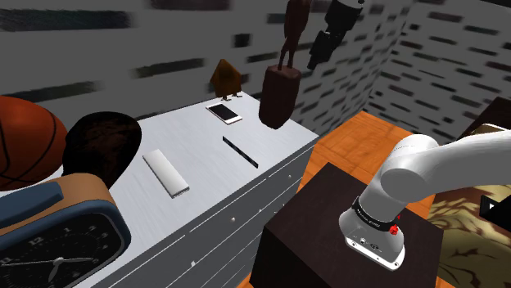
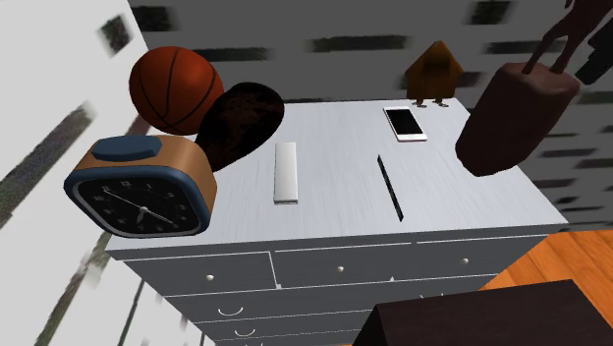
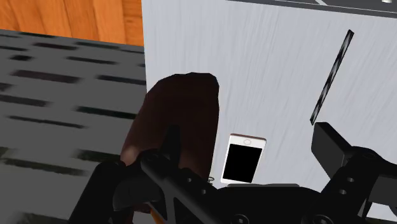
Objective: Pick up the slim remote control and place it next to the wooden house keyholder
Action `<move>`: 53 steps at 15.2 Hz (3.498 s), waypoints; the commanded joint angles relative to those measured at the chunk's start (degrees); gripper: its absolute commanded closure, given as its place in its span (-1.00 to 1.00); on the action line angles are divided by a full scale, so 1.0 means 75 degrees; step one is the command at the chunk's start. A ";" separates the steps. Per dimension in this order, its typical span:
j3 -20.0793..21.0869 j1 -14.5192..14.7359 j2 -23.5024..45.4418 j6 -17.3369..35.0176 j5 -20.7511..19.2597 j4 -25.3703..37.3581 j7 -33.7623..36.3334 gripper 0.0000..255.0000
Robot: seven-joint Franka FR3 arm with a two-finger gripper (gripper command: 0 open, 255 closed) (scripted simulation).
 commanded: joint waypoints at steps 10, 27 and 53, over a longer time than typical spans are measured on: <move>0.1141 0.0273 0.1433 0.1100 0.0510 -0.0048 0.1207 -1.00; 0.3121 0.0570 0.5560 0.2651 0.0011 0.1739 0.3749 -1.00; 0.3220 0.2335 1.0857 0.2875 -0.2056 0.5703 0.5965 -1.00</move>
